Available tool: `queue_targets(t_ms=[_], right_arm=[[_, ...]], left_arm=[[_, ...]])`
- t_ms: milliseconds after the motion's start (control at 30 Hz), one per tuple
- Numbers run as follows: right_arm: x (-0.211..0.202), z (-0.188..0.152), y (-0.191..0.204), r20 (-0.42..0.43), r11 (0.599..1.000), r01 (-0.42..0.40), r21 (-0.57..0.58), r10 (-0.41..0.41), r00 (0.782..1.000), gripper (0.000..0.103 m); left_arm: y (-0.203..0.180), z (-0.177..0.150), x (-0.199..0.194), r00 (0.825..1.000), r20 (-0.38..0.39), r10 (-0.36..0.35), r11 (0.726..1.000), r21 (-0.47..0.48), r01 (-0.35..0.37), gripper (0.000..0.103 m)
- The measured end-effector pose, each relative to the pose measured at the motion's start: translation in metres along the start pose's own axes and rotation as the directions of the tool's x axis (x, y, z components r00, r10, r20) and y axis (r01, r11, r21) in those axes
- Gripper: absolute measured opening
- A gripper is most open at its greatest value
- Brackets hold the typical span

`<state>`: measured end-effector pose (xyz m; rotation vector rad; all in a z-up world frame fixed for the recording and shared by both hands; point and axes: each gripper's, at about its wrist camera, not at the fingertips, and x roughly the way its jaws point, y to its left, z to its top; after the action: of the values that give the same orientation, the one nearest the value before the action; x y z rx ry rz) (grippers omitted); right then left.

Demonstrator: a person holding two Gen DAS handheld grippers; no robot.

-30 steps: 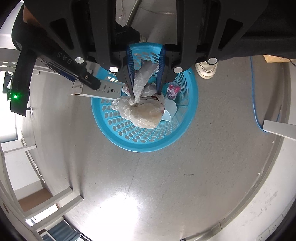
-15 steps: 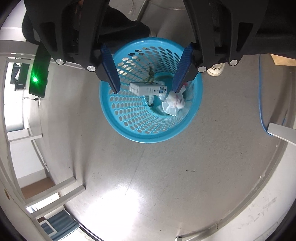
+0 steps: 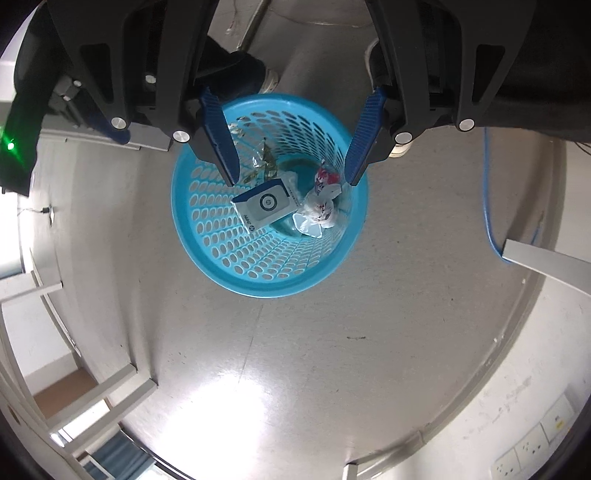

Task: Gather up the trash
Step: 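Raise both tools back toward the remaining trash on the table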

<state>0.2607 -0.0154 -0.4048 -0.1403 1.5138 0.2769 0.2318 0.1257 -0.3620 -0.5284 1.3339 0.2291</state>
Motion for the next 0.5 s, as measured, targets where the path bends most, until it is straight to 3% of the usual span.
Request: queue_targets(t_ms=[233,500], right_arm=[[-0.034,-0.019,0.000,0.073,1.000,-0.015,-0.023,0.017,0.997,0.092],[-0.083,-0.048,0.007,0.181,0.996,-0.030,-0.079,0.044,0.983,0.095]], left_arm=[[-0.004,-0.014,-0.030,0.995,0.096,0.036,0.998,0.052,-0.041,0.067],[-0.002,-0.038,-0.076,0.973,0.226,0.049,0.994,0.087,-0.070,0.083]])
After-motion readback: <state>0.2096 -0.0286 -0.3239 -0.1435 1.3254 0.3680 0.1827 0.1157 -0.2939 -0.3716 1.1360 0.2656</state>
